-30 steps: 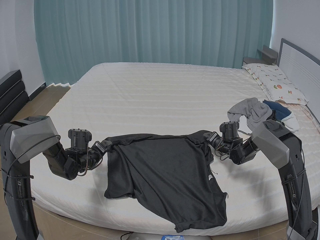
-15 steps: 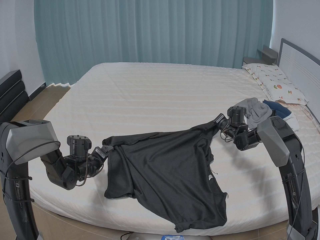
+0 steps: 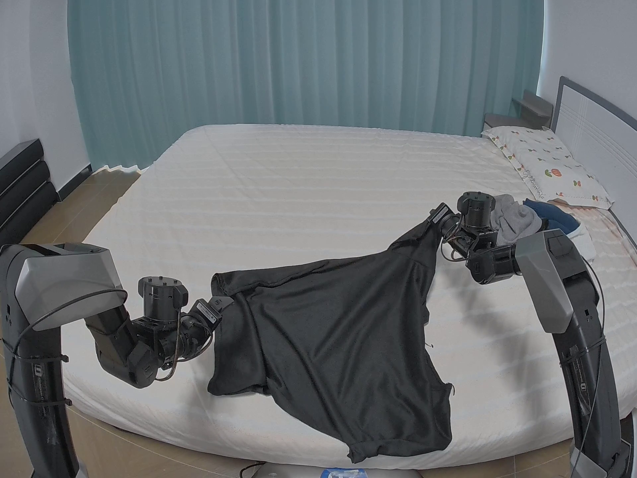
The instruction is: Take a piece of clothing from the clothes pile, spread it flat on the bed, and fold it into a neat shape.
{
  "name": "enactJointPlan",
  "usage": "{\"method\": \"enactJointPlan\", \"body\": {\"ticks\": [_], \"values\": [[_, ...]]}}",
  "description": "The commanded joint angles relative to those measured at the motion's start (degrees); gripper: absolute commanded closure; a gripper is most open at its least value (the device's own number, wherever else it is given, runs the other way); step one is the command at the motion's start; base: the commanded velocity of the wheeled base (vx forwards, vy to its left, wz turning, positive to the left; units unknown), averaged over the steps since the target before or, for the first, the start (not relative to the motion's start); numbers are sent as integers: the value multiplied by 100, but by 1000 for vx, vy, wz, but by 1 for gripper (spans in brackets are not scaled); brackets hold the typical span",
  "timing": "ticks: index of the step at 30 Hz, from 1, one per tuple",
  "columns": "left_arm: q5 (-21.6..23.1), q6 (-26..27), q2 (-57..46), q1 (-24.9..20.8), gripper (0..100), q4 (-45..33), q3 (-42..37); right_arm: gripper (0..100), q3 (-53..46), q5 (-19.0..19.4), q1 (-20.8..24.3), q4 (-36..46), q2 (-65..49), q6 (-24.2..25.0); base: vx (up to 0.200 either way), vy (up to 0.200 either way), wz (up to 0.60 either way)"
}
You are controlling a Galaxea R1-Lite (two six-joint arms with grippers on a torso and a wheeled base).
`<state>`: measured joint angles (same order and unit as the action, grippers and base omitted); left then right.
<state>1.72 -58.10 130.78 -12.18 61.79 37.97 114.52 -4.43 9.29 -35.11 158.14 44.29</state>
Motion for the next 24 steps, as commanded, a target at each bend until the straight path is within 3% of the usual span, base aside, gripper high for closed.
{"method": "enactJointPlan", "body": {"ticks": [1, 6, 7, 15, 21, 24], "values": [[-5, 0, 9, -4, 0, -1, -62, 0, -369, 12, 12, -22, 77, -8, 0, 0, 0], [4, 9, -35, -4, 0, 17, -185, 0, -1309, 109, -15, -40, -389, -78, 0, 0, 0], [-5, 36, -53, -4, 0, 122, -308, 0, -1942, 267, -41, -93, -705, -140, 0, 0, 0], [4, 493, -176, -4, 0, 667, -888, 0, -4298, 935, -32, -840, -1593, -157, 0, 0, 0], [4, 493, -123, 14, 0, 799, -950, 0, -4842, 952, 82, -945, -1742, 502, 0, 0, 0], [4, 493, -97, 14, 0, 808, -985, 0, -5053, 1093, 117, -910, -1848, 572, 0, 0, 0]]}}
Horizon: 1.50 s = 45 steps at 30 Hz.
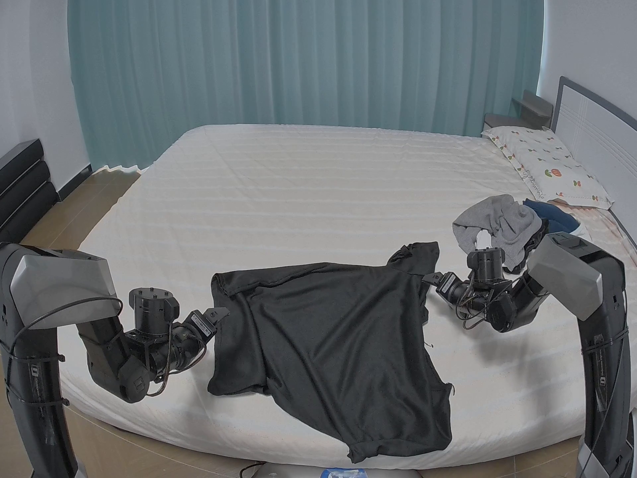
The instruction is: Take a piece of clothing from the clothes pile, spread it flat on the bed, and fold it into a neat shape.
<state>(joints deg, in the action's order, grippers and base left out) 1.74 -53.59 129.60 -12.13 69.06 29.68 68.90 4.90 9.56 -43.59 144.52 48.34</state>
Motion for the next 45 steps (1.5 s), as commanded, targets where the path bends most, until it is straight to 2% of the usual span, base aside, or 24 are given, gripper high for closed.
{"method": "enactJointPlan", "body": {"ticks": [1, 18, 19, 36, 45], "values": [[1, 42, 22, 9, 0, 90, -156, 0, -536, 204, 108, -62, -495, 176, 0, 0, 0], [1, 42, 13, 35, 0, 108, -147, 0, -421, 195, 275, 0, -55, 194, 0, 0, 0], [1, 42, 13, 35, 0, 108, -147, 100, -421, 195, 266, 0, -47, 203, 0, 0, 0], [10, 42, 22, 44, 0, 108, -130, 100, -342, 134, 266, -105, -12, 308, 0, 0, 0], [1, 50, 22, 53, 0, 108, -138, 100, -298, -323, 160, -545, -222, 159, 0, 0, 0]]}}
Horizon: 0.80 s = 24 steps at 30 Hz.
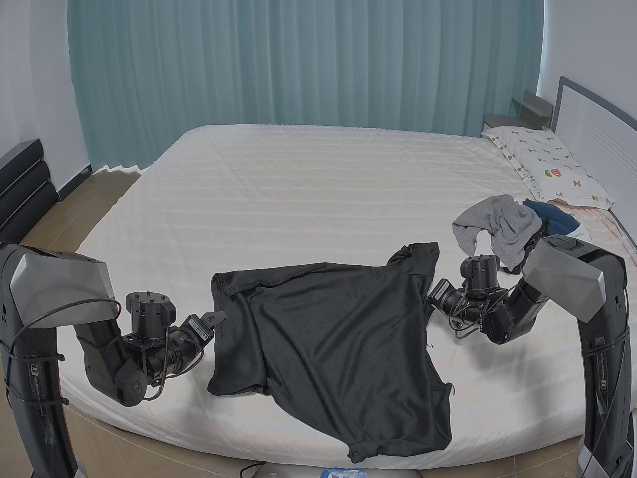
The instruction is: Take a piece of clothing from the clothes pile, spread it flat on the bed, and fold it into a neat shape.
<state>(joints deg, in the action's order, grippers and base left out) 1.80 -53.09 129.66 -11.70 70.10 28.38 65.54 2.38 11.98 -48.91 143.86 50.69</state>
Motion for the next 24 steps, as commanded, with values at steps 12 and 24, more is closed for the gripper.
{"method": "enactJointPlan", "body": {"ticks": [12, 24], "values": [[206, 53, 7, 10, 0, -57, -96, 100, 372, -106, -486, 479, -684, -1131, 0, 0, 0], [215, 616, 24, 1, 0, -13, -333, 100, 952, -106, -987, 611, -104, -1333, 0, 0, 0]]}}
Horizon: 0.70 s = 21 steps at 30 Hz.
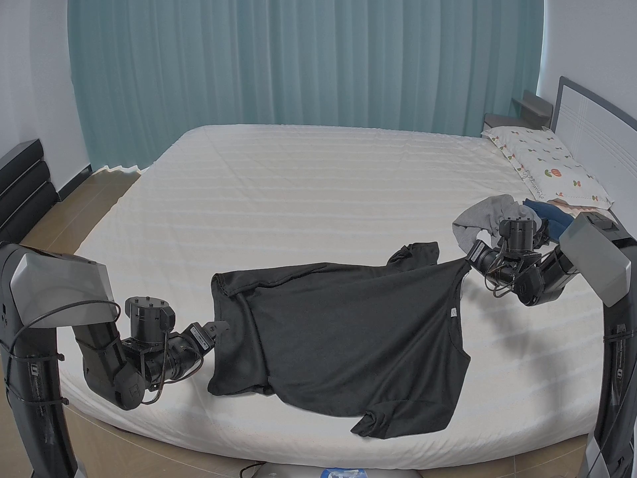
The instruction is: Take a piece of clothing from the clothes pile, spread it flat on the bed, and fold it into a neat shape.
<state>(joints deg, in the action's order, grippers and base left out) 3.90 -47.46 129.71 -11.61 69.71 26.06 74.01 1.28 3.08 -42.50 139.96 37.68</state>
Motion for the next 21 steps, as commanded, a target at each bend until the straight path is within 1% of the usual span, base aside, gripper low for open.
{"method": "enactJointPlan", "body": {"ticks": [1, 3, 4, 9, 11, 15, 18, 19, 21], "values": [[5, 52, 19, -8, 0, 26, -101, 100, 105, 4, -97, -31, 286, -33, 0, 0, 0], [5, 52, 11, 0, 0, 17, -101, 100, 140, 4, -89, -57, 400, -77, 0, 0, 0], [5, 61, 2, 9, 0, 17, -101, 0, 131, 4, -89, -57, 418, -94, 0, 0, 0], [5, 61, -7, 44, 0, 26, -101, 0, -1, 57, -54, -171, 365, -15, 0, 0, 0], [-3, 70, -68, 44, 0, 26, -119, 0, -528, 118, -45, -435, 66, 81, 0, 0, 0], [-3, 79, -358, 53, 0, -1, -145, 0, -1547, 364, -27, -804, -514, 196, 0, 0, 0], [5, 79, -490, 36, 0, -18, -145, 0, -2382, 540, 52, -1068, -1023, 530, 0, 0, 0], [5, 79, -490, 36, 0, -18, -145, 0, -2382, 540, 52, -1068, -1023, 530, 0, 0, 0], [5, 79, -499, -8, 0, -27, -154, 0, -3015, 549, 149, -1164, -1428, 969, 0, 0, 0]]}}
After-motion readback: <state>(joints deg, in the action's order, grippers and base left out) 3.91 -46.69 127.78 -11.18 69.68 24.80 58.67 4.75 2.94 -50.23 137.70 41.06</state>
